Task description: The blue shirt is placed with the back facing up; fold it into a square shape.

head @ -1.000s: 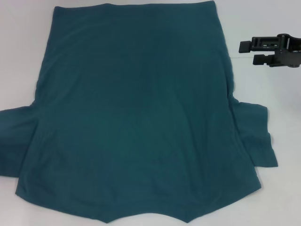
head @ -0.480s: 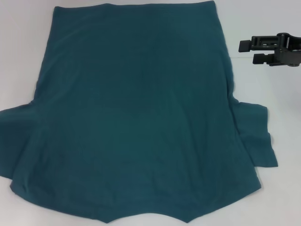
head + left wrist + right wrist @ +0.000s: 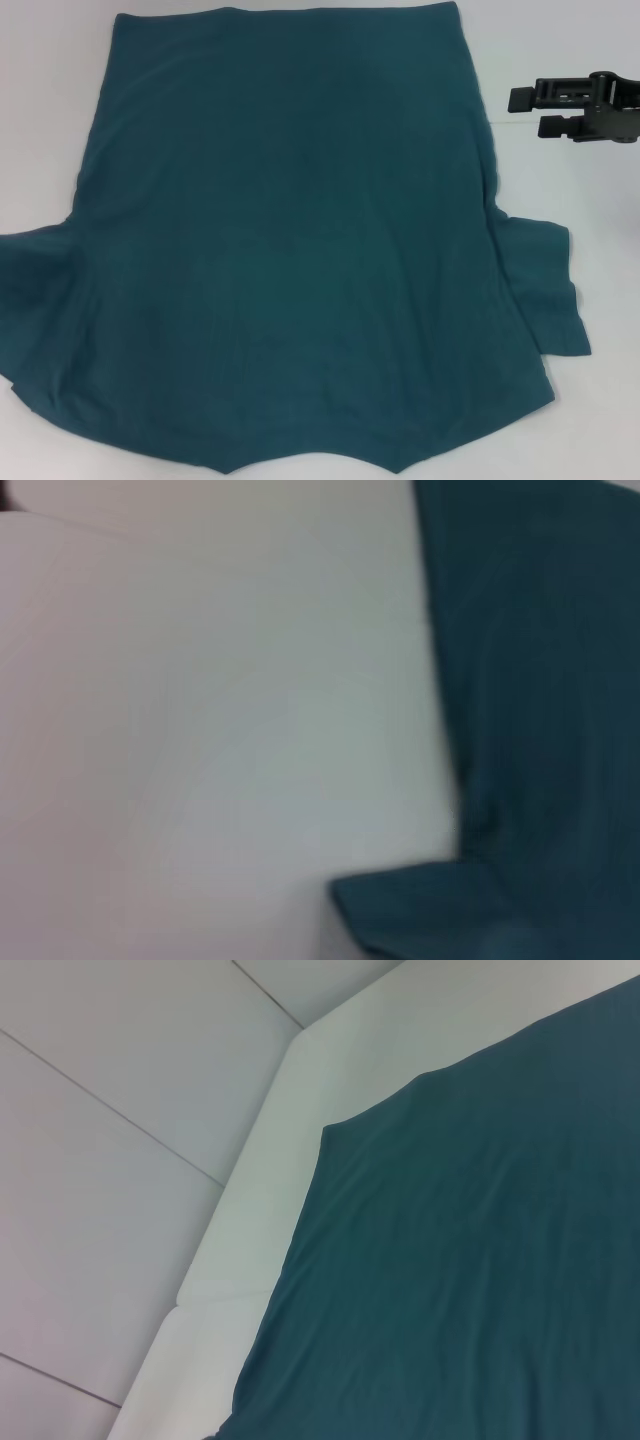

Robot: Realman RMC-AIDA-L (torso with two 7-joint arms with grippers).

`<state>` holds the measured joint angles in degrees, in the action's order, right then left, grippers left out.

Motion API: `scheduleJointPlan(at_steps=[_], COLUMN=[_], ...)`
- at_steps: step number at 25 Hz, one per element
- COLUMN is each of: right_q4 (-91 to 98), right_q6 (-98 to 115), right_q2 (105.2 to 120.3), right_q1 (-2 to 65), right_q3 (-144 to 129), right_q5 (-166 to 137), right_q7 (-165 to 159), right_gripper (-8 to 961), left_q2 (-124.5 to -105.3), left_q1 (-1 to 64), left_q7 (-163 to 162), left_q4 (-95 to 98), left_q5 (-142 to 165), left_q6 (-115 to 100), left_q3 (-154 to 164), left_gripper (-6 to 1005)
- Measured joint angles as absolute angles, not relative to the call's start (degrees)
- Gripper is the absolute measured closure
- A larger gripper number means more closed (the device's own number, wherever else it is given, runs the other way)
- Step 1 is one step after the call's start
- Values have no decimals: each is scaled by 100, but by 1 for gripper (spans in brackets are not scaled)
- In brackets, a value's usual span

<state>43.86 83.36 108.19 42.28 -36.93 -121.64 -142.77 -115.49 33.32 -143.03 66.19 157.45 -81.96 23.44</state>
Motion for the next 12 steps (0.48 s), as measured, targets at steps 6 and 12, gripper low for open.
scheduleJointPlan(at_steps=[6, 12], right_q4=[4386, 4386], right_q6=[8343, 8344], right_q2=[10819, 10828], right_q1=[4241, 4251], right_q3=[-3726, -3735], right_q5=[-12174, -12176], right_q7=[-14281, -14282], right_gripper=[148, 150], left_q2=[-11512, -11552], left_q1=[3581, 3959], left_q7=[-15096, -15522], left_q4=[6821, 6570], left_q5=[15734, 15746], left_q6=[-9052, -9384], left_q3=[2908, 3094], left_gripper=[997, 997])
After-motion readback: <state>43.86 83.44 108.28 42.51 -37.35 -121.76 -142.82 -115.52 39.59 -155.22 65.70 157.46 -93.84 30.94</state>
